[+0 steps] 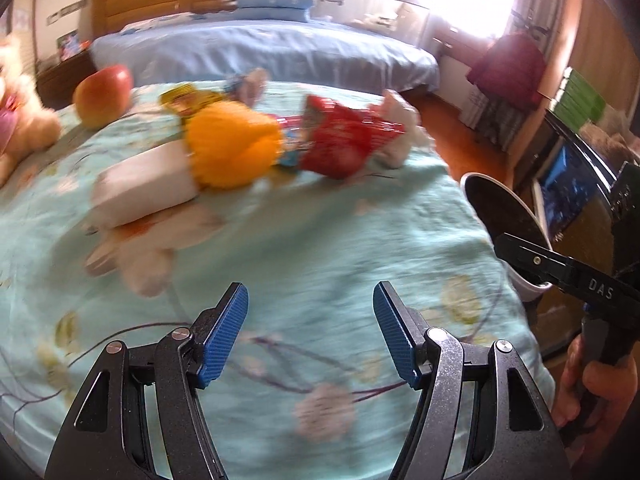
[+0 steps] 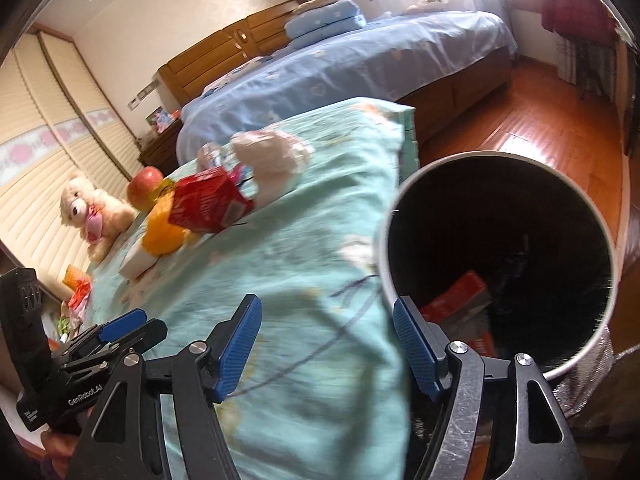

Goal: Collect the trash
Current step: 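Grasp the red snack bag with the right tool while the left tool grasps the white sponge block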

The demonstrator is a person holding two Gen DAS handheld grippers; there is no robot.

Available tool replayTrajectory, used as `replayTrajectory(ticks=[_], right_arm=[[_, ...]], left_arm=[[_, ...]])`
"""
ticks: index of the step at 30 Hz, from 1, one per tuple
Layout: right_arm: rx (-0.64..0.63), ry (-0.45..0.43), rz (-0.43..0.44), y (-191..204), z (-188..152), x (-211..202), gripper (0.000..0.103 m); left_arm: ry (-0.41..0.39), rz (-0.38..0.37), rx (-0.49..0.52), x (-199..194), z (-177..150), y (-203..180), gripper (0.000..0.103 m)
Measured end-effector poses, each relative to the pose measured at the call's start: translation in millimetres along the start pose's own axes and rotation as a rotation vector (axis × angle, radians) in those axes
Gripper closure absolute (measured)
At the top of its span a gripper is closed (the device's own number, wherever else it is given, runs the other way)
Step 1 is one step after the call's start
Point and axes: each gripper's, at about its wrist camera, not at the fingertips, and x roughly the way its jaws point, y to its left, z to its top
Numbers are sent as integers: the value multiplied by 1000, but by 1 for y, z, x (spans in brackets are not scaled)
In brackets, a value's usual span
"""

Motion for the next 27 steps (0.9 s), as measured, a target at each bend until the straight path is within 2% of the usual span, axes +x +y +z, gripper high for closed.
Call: replayTrajectory(ticks=[4,8,16,27], right_arm=[[-29,12,16,21,-1,9,32],[-63,15,27,41,0,16,27],[-112,33,59,74,3,34,27],[-118,19,84,99,19,56,27]], left_arm=[[-4,24,-37,-5,-5,20,36],[-10,45,-72,-10,-8,39,35],[-15,75,-138,-15,-5,71,31],[-30,119,-148,-7,21,108,30]])
